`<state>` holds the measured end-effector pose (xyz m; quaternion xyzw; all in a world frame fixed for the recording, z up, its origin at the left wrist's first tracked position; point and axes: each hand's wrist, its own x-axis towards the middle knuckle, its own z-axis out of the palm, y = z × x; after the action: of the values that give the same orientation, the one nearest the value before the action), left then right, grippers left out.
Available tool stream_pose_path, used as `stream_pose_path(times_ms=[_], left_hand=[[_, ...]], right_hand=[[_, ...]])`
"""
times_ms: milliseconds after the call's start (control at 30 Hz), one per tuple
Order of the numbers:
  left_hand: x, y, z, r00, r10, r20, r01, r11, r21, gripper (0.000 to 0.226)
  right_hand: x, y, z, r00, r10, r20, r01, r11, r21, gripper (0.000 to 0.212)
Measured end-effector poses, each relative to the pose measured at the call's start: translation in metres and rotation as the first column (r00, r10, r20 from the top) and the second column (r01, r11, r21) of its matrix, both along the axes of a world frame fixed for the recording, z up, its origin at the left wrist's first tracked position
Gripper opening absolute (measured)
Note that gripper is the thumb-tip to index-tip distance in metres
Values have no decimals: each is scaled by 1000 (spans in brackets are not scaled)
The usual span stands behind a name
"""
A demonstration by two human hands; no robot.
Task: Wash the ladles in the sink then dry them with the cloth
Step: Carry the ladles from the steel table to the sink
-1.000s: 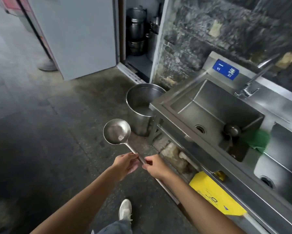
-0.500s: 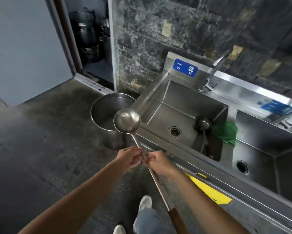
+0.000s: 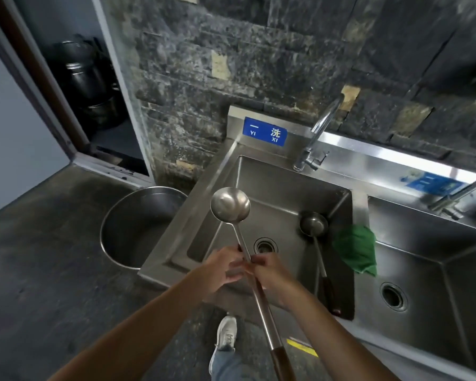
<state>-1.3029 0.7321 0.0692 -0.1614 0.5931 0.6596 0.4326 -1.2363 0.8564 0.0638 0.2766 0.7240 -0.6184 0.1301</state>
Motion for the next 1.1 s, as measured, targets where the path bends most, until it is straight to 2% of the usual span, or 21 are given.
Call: stream_pose_path(times_ms=[200,333,467,567,667,767,900,967,1033,1100], left_hand=[[-65,53,-15,989,-148,6,148,987,-56,25],[-98,74,-36,970,-241,-39,230,956,-185,22],[-116,78,-54,966,-253,-44,233,936,-265,16],[-124,77,-63,954,-298,-40,275,919,-283,18],[-130,75,-75,915,-401,-42,377,888,-264,21],[-141,75,-90,926,-376,-35,350,890,-293,18],[-160,78,-112,923,-384,-35,345,863,-369,17],[-169,81,-127,914,-403,-36,355,842,-407,19],[-174,82,-139,912,-408,-38,348,822,-450,21],[-178,84,-154,923,-386,-6,337,813,-475,17]], right_hand=[[-72,40,-24,986,-147,80,149,989,-16,15],[-122,58,-53,945,-234,227,249,968,-37,12],[-160,66,-85,889,-304,343,339,940,-46,12],[-183,68,-107,860,-323,395,364,931,-31,15],[-206,71,-122,846,-300,442,308,950,54,16],[-227,74,-136,826,-277,491,307,951,21,9],[-244,78,-155,764,-371,529,428,904,15,13],[-253,80,-166,746,-370,554,451,892,-11,1],[-260,82,-177,746,-361,559,459,888,-39,17],[-266,83,-190,752,-350,559,459,886,-64,15]])
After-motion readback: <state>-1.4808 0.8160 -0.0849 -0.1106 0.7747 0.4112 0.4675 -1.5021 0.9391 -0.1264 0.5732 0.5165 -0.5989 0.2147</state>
